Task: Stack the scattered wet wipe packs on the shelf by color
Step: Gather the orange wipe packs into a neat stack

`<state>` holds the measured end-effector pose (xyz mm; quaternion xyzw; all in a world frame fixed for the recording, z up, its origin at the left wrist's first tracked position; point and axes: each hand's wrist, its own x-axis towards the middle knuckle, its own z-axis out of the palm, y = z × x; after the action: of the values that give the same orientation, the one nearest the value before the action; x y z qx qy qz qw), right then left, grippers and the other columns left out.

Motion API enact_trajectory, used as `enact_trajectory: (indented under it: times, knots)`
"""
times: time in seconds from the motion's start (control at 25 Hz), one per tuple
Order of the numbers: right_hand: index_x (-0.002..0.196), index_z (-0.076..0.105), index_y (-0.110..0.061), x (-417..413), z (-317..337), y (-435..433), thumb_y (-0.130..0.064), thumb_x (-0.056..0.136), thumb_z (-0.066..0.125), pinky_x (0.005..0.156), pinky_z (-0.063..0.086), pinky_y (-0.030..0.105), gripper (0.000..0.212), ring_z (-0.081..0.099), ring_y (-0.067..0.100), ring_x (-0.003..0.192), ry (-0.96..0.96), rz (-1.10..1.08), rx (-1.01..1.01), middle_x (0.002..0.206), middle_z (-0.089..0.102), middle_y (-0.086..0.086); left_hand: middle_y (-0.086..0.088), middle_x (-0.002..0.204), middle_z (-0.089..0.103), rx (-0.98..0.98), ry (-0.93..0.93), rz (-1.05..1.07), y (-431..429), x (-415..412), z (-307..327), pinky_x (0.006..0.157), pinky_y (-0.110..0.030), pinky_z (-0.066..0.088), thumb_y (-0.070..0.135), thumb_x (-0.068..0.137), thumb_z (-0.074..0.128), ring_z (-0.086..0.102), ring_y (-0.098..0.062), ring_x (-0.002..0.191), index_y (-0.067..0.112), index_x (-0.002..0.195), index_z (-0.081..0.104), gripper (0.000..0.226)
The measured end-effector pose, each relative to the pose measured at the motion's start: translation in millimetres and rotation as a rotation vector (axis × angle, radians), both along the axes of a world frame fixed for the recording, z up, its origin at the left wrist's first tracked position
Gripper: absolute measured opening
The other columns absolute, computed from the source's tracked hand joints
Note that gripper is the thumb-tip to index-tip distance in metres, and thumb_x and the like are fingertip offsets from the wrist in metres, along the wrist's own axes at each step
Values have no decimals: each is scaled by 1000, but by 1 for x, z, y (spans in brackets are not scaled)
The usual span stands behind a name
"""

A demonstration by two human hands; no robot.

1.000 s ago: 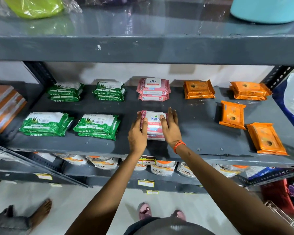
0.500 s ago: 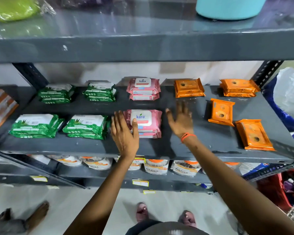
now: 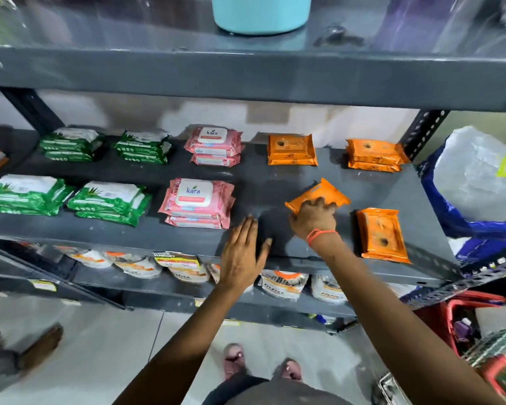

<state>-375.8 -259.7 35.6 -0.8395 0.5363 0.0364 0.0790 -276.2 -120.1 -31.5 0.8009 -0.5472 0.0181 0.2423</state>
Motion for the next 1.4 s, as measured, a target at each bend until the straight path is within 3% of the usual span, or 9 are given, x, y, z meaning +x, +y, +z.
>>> enact_trajectory:
  times: [0.12,0.24,0.36,0.52,0.76,0.88,0.96,1.12,1.4]
  knots:
    - [91,60,-16,-1,12,-21,-16,86,52,98,47,38,9,60,33,108,31,206,31,125,63,19,-16,141,48,124,-80,-9,4,3,-7,110,-39,35,54,96,18,44,-26,132,1,132,47,71]
    - [144,32,-22,-17,25,-42,-23,86,59,120,23,46,64,20,30,146,151,322,189,158,24,9,-15,144,45,170,-122,-1,5,2,-5,113,-36,25,55,95,19,40,-25,134,2,136,42,71]
    - [147,25,-25,-24,29,-41,-30,82,67,121,10,55,78,18,30,146,240,420,198,155,26,2,-15,146,42,207,-139,-4,6,1,-5,113,-37,23,56,95,19,39,-26,135,2,138,39,71]
    - [142,34,-27,-11,8,-23,-47,67,74,118,17,51,87,30,35,134,139,337,159,145,38,4,-14,147,40,218,-130,-3,5,3,-9,113,-39,27,57,95,16,37,-26,136,4,140,37,73]
    - [146,28,-24,-18,15,-4,-54,79,60,117,19,55,80,28,38,136,-25,202,185,148,34,9,-13,146,43,200,-141,8,5,3,-11,109,-42,37,57,95,18,41,-27,134,5,139,39,72]
    - [139,41,-11,-47,27,-8,-44,95,42,111,32,44,55,37,38,132,-200,-32,84,144,41,16,-12,146,43,189,-151,10,4,2,-13,110,-42,36,57,94,22,41,-26,134,6,139,40,70]
    - [137,43,-6,-79,20,-13,-29,99,40,110,33,39,45,37,37,133,-38,-163,139,144,41,19,-12,145,44,172,-149,15,4,1,-14,110,-42,36,57,93,25,42,-26,133,6,139,40,69]
    - [142,34,-20,-102,4,-25,-30,87,57,93,44,55,61,42,49,122,-29,-444,4,140,38,28,-12,143,47,149,-145,21,4,1,-14,109,-43,37,56,93,26,45,-27,131,6,137,43,69]
    - [148,18,-10,-75,26,-28,-35,78,70,97,42,52,91,41,43,126,-90,-359,13,139,40,26,-13,143,47,143,-136,21,4,1,-14,108,-43,38,57,94,21,45,-28,131,6,137,43,71]
